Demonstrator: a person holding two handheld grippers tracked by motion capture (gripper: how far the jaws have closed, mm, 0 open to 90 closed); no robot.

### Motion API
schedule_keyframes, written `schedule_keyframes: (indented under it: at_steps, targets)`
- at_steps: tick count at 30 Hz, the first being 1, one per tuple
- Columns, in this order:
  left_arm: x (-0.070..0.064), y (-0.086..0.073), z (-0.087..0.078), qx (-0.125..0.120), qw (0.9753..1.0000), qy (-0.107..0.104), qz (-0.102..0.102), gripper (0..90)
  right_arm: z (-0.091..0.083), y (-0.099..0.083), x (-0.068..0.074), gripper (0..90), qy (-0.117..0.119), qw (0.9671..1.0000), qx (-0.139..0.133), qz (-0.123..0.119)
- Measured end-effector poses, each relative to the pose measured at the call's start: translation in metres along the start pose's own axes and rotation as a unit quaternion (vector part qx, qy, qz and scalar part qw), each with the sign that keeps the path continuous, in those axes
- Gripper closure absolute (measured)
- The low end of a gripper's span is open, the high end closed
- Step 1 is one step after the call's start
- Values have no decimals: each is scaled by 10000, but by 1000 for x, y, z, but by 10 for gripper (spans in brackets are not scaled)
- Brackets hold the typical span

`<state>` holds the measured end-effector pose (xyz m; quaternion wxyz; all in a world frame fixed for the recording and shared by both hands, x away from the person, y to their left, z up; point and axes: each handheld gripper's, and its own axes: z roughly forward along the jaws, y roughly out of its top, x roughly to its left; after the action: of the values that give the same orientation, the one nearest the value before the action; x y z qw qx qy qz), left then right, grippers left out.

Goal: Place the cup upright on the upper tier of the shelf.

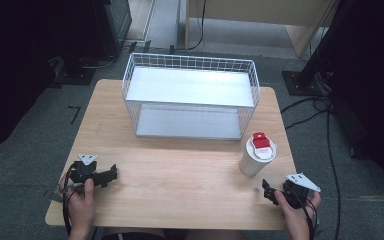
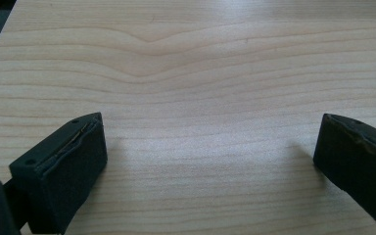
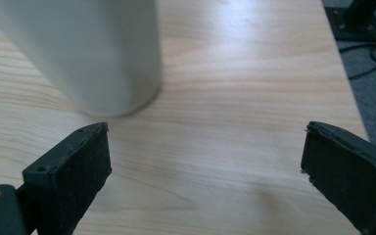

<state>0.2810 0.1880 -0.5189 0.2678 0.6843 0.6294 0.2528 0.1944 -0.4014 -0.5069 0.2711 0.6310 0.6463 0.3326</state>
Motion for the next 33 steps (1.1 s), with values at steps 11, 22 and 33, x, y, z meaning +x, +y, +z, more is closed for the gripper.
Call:
schedule_keyframes:
  at_steps: [11,22,33]
  targets:
    - [0,0,0,0,10000,0,-1,0,-1,19,28,43,455,9980,-441,-18]
    - [0,0,0,-1,10000,0,-3,0,5,35,44,43,523,9966,-639,67]
    - [0,0,0,0,10000,-2,-8,0,13,51,53,43,424,9955,-833,145]
